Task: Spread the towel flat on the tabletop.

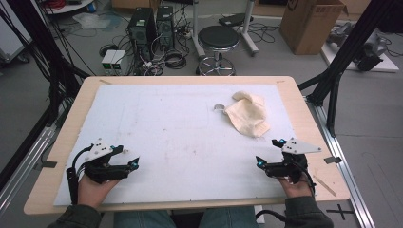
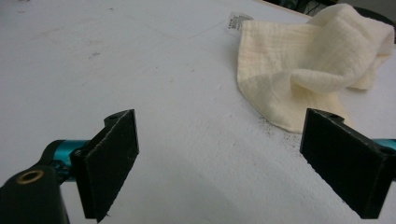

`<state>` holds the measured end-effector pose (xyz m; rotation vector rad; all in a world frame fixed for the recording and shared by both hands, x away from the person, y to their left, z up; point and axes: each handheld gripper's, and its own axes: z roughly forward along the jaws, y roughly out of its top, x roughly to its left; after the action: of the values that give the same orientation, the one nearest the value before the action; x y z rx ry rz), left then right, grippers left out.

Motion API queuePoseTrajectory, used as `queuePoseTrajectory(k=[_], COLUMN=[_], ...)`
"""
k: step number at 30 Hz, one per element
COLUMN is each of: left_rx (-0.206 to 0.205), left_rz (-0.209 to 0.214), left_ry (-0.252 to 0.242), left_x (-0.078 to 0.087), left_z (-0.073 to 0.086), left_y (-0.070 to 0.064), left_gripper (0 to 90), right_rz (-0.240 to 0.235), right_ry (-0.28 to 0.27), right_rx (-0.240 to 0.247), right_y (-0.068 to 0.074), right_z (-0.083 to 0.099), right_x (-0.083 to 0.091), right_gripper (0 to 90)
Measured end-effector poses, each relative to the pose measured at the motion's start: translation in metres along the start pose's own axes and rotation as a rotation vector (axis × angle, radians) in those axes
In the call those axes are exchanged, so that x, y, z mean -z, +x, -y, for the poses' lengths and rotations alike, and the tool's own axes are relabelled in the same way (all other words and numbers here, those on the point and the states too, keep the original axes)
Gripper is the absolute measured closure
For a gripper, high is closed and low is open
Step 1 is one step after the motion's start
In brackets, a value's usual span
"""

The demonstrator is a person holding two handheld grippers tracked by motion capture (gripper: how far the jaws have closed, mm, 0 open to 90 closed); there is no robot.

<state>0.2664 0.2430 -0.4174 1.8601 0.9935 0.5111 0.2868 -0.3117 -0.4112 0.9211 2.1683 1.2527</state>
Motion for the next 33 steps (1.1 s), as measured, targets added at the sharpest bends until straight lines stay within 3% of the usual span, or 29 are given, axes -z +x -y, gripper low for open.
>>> queuePoseTrajectory(k=[33], left_rx=[-0.018], left_rz=[0.015], left_ry=[0.001], left_x=[-0.0017], left_z=[-0.0009], left_y=[-0.0025], left_gripper=[21.4], right_rz=[0.005], right_ry=[-0.008], right_rx=[0.005], right_y=[0.0037], right_z=[-0.0017], right_x=[0.0028], right_gripper=[10.9])
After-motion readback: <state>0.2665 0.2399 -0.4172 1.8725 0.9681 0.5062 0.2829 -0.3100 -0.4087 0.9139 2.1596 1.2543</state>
